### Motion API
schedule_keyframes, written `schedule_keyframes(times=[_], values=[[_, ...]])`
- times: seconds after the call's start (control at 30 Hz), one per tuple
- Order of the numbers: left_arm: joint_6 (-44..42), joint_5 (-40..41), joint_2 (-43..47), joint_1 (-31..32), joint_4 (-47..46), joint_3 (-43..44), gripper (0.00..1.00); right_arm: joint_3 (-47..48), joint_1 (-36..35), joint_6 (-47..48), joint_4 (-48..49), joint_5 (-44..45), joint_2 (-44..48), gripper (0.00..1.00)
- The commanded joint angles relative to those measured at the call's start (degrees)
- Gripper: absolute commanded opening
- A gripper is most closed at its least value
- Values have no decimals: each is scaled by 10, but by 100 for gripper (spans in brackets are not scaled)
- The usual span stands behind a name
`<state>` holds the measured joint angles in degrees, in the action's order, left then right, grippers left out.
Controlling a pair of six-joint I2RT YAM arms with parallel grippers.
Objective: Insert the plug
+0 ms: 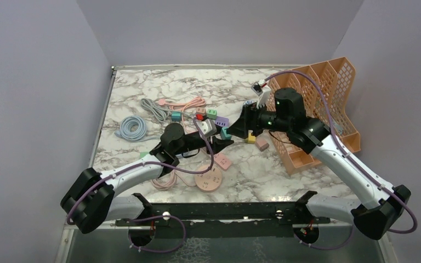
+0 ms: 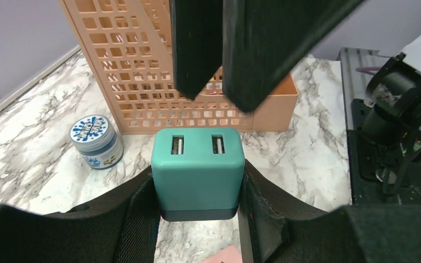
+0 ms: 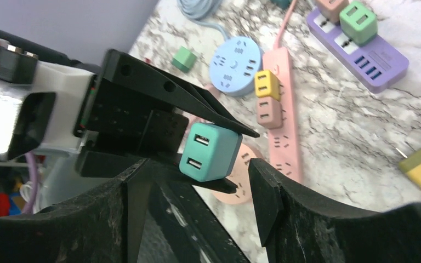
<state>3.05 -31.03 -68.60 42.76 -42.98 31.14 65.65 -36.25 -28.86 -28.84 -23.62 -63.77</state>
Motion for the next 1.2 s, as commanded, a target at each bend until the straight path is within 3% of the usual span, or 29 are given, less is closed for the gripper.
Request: schedule_keyframes(times=[0.0, 0.23, 0.37, 0.57, 0.6, 0.67, 0.73, 0.87, 1.03, 1.17], values=[[-40, -2, -36, -1, 19, 44, 0, 19, -4, 87, -53, 22, -37, 64], [-31, -40, -81, 0, 22, 83, 0, 23, -7, 89, -53, 70, -68, 62], [-34, -27, -82, 1, 22, 79, 0, 24, -7, 75, -57, 101, -84, 46], [-38, -10, -90, 1, 22, 74, 1, 7, -7, 77, -58, 93, -103, 31], [-38, -5, -91, 1, 22, 73, 8, 7, -7, 76, -59, 92, -106, 26], [-32, 13, -88, 1, 23, 70, 38, 8, -7, 70, -57, 103, -108, 14], [-19, 40, -73, 1, 27, 60, 63, 6, -7, 62, -52, 139, -98, 12], [32, 112, -20, 1, 32, 25, 85, -33, -7, 73, 1, 171, -61, 11], [118, 236, 83, 0, 89, -19, 91, -77, -7, 120, 42, 164, -61, 11], [151, 319, 184, 0, 242, -6, 91, -111, -6, 160, 89, 108, -68, 10]])
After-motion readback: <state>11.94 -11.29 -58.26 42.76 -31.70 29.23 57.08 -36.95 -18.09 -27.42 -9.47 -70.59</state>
